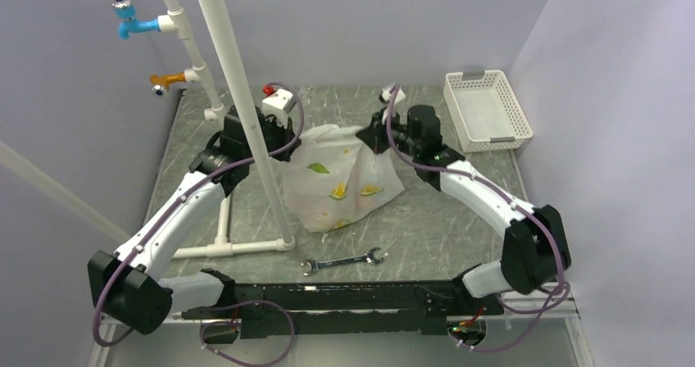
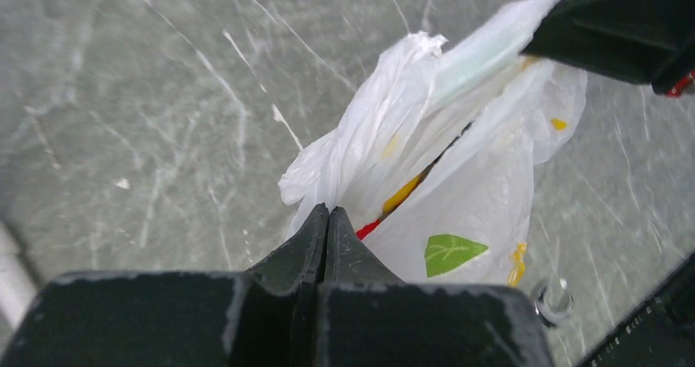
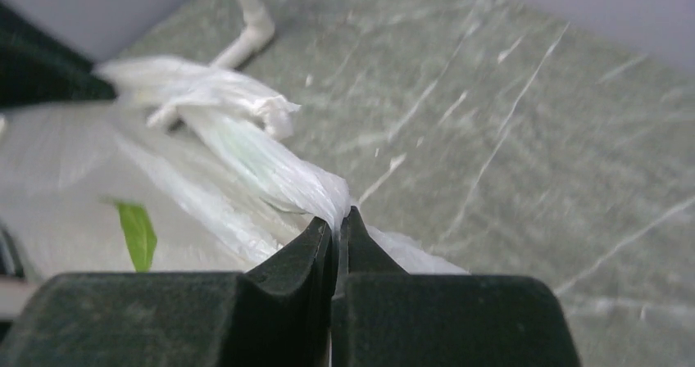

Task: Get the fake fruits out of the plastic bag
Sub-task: Untie the plastic bag at the center of the board.

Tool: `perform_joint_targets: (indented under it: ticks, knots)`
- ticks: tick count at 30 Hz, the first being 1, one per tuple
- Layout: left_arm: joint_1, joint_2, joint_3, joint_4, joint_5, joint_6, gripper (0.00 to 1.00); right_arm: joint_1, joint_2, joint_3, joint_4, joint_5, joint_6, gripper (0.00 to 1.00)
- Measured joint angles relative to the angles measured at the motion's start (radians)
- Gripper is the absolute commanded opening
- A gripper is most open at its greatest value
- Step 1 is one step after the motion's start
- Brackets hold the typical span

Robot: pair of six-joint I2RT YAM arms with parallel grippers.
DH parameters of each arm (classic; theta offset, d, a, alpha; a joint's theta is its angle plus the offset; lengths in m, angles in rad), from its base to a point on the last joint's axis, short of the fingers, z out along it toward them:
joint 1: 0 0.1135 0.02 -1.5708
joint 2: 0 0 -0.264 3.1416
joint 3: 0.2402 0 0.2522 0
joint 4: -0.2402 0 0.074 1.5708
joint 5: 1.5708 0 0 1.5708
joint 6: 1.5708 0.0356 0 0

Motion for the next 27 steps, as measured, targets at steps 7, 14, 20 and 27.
perform_joint_targets:
  ticks: [7,14,20,27]
  knots:
    - [0.082,-0.086,-0.088,0.152,-0.013,-0.069,0.00,0.004,0.193,0.314,-0.030,0.040,0.059,0.00]
    - [0.214,-0.005,-0.068,0.201,0.146,-0.140,0.00,0.012,0.304,0.443,-0.091,0.047,0.071,0.09]
    - [0.216,0.053,-0.059,0.177,0.221,-0.164,0.00,0.009,0.248,0.275,-0.093,0.088,0.055,0.28]
    - [0.217,0.116,-0.045,0.182,0.365,-0.206,0.00,0.039,0.178,0.159,-0.203,0.188,-0.037,0.67]
